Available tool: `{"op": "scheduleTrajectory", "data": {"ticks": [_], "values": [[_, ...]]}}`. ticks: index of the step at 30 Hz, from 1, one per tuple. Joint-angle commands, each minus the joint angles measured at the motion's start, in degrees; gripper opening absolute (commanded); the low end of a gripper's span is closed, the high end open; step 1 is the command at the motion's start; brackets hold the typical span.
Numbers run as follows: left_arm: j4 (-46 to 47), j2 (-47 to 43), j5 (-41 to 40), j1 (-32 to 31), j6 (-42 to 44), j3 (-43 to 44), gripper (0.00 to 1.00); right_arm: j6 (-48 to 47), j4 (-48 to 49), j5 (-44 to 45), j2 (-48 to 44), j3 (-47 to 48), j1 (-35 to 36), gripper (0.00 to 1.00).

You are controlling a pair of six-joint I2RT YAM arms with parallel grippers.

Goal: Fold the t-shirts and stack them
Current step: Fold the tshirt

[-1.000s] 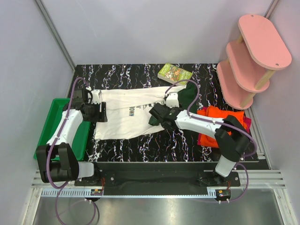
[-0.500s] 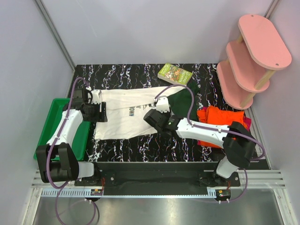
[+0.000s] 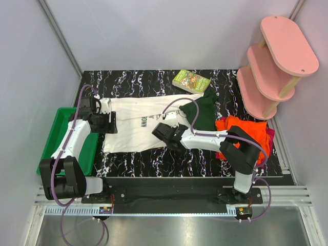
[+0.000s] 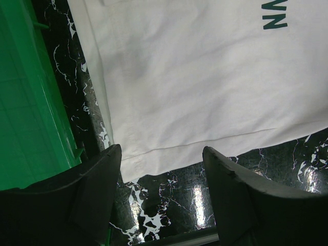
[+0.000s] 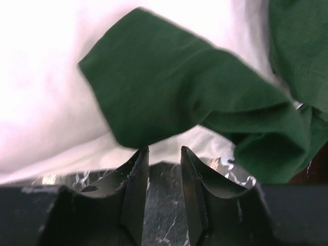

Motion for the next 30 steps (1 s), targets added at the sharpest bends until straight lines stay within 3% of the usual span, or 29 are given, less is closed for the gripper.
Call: {"op": "scheduleTrajectory", "data": {"ticks": [1,21,30], "values": [[1.5,-1.6,0.5,-0.1,0.3,-0.4,0.7,-0.3,1.7,0.3,0.9,4.0,-3.9,0.39],[1.5,-0.4,0.1,0.0,0.7,-0.3,0.7,-13.0,1.7,-1.9,14.5,25.1,-16.5,0.45],[1.4,-0.6,1.1,0.1,0.6,-0.3,0.7,-14.5,4.3,-2.3,5.3,23.1,-15.1,0.47]]}}
